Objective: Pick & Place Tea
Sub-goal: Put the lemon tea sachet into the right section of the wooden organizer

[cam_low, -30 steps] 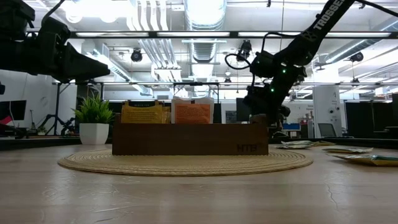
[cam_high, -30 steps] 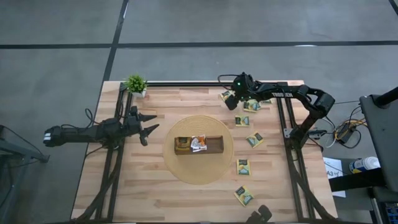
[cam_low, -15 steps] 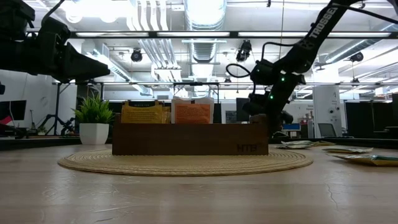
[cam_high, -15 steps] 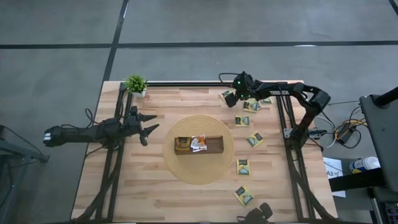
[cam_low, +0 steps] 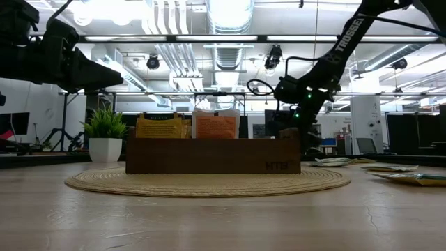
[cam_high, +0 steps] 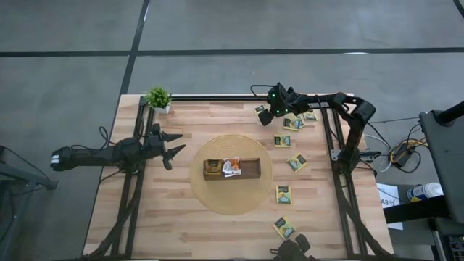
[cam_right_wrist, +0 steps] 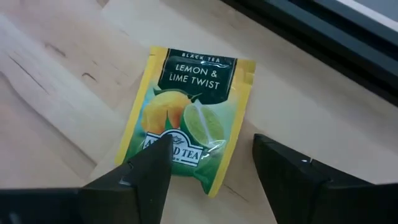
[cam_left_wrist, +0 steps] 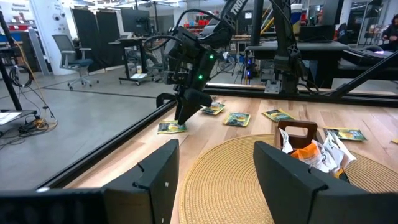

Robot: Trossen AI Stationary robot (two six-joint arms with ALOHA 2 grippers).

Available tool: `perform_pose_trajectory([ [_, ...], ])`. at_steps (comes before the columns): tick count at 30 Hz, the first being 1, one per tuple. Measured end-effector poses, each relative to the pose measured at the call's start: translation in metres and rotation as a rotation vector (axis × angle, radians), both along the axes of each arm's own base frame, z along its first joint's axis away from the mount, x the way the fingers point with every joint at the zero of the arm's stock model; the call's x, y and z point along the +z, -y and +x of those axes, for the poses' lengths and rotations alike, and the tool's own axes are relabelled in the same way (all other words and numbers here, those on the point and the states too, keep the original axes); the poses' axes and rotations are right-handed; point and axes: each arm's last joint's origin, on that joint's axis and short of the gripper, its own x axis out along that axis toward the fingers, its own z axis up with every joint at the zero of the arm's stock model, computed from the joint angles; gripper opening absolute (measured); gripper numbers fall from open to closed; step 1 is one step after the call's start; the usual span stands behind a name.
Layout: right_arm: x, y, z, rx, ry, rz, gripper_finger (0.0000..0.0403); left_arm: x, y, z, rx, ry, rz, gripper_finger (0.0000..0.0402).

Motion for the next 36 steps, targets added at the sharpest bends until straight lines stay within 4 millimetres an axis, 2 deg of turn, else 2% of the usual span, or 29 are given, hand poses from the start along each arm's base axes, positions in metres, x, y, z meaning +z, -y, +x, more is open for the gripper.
perform_pose_trajectory([
  [3,0.0,0.0,0.001,0.017,-0.007,-0.007,0.0204,0.0,0.0,0.0,0.0,0.0,0.0,0.0202],
  [6,0.0,0.0,0.0,0.039,-0.016,-0.015,0.0171,0.0,0.0,0.0,0.0,0.0,0.0,0.0202],
  [15,-0.001,0.0,-0.001,0.094,-0.066,-0.06,0.002,0.0,0.0,0.0,0.0,-0.001,0.0,0.0202],
  [27,0.01,-0.006,0.004,0.126,-0.077,-0.1,0.0008,0.0,0.0,0.0,-0.001,0.0,0.0,0.0202],
  [30,0.018,-0.016,0.008,0.151,-0.048,-0.142,0.0008,0.0,0.0,0.0,-0.001,0.0,0.0,0.0202],
  [36,0.039,-0.049,0.007,0.19,0.016,-0.227,0.0008,0.0,0.0,0.0,0.0,0.0,0.0,0.0202],
])
